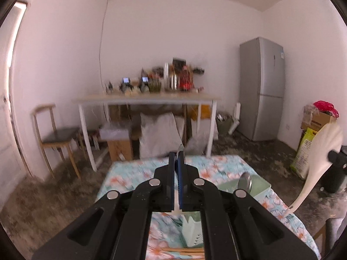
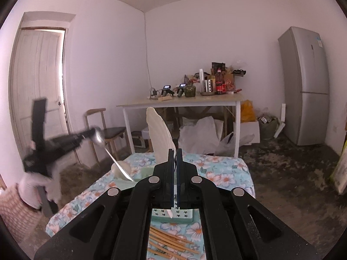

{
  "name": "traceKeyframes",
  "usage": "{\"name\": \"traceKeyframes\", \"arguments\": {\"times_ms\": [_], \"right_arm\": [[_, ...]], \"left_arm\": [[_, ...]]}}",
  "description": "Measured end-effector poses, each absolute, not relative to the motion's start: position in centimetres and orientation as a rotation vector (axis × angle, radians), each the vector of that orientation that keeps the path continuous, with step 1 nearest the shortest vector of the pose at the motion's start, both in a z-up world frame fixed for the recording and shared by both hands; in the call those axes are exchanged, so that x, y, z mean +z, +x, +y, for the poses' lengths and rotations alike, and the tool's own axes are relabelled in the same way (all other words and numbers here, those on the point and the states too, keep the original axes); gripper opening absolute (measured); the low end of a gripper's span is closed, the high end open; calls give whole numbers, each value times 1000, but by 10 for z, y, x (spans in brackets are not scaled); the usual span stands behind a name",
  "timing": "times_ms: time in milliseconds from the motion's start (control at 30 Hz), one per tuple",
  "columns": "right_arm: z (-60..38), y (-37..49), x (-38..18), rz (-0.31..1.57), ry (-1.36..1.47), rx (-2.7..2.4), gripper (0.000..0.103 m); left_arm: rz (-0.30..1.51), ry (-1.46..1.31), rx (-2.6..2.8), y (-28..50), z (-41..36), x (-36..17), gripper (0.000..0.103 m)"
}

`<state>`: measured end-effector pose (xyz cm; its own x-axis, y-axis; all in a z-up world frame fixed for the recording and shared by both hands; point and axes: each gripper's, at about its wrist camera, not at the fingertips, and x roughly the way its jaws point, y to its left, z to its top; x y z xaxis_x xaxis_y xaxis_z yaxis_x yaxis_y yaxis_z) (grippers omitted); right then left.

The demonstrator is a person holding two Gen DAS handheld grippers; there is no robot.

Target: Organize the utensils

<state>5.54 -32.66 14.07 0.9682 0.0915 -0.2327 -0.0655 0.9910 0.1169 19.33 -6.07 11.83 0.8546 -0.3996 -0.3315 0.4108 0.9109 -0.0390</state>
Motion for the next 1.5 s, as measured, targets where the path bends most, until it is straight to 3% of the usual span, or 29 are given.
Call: {"name": "traceKeyframes", "arguments": {"times_ms": [300,367,567,1100,1233,1300,1500], "right_arm": [[-344,68,141,235,147,95,0],[-346,72,140,234,162,102,0],[-351,87,144,211,184,111,0],[-349,156,114,288,170,73,1],[-345,165,94,379,166,71,10],[-344,161,88,400,171,62,27],[-351,125,99,371,210,43,41]], "left_arm": [[537,-181,-588,237,-58,77,12],[530,-225,-612,238,-53,75,27],[488,-287,-629,227,-32,78,43],[620,-197,-631,168,-14,15,54],[654,-178,-635,156,-17,-3,55],[665,-173,-638,152,-18,-8,55],[692,-172,-639,139,-21,-14,56]]}}
